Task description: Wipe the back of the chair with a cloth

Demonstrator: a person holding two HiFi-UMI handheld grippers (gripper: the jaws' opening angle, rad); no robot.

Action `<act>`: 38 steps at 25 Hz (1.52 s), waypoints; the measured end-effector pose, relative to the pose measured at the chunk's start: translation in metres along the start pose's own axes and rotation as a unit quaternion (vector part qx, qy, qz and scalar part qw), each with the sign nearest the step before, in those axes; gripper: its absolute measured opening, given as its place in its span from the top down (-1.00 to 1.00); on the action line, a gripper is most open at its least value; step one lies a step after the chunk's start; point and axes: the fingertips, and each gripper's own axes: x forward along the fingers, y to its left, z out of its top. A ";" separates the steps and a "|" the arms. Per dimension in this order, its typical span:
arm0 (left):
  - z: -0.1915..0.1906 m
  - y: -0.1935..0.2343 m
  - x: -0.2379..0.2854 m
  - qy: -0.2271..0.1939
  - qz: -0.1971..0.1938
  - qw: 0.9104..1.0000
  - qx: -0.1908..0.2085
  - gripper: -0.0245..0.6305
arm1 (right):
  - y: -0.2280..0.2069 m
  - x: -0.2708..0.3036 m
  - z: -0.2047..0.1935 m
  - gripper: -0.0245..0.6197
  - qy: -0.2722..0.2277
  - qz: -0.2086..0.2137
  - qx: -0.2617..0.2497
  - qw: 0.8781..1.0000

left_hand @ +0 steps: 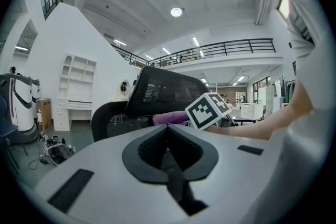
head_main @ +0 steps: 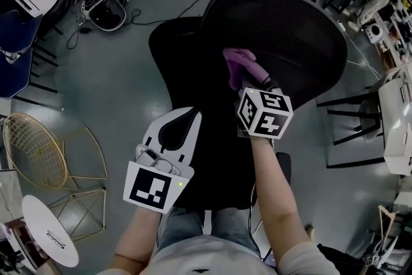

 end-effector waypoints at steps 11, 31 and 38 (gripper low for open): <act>-0.003 -0.039 0.025 0.007 -0.007 1.000 -0.002 0.88 | -0.065 -0.023 -0.004 0.76 -0.007 -0.026 0.012 1.000; 0.000 -0.113 0.060 -0.002 0.013 1.000 -0.001 0.88 | -0.185 -0.071 -0.017 0.76 -0.009 -0.064 0.037 0.997; 0.002 -0.130 0.068 -0.003 0.021 1.000 -0.001 0.88 | -0.214 -0.083 -0.019 0.76 -0.007 -0.070 0.042 0.997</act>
